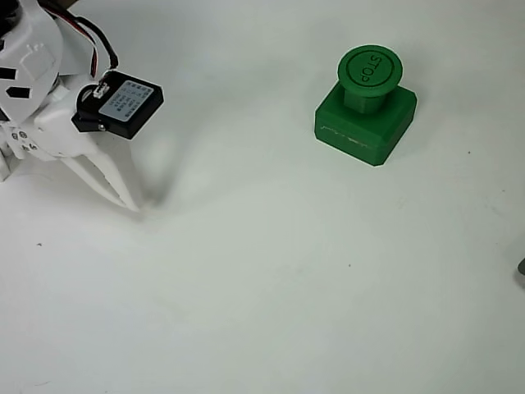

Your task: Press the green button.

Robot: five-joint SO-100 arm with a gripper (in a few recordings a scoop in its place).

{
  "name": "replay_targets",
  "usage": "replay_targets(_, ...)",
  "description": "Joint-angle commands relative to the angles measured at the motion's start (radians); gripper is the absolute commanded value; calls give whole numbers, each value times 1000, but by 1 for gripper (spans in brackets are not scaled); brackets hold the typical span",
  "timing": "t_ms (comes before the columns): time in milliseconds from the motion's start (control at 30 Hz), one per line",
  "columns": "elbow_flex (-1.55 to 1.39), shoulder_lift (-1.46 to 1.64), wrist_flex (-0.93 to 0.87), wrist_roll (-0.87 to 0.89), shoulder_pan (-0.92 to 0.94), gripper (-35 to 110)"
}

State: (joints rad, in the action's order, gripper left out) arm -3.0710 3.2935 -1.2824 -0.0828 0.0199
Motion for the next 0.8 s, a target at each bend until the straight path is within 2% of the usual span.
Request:
replay_targets(0, 6, 15, -21, 44, 2, 0)
replay_targets(200, 167, -25, -61, 137, -89, 0)
replay_targets(433, 607, -603, -72, 80, -95, 0)
replay_targets(767, 1187, -1161, -140, 8, -225, 0)
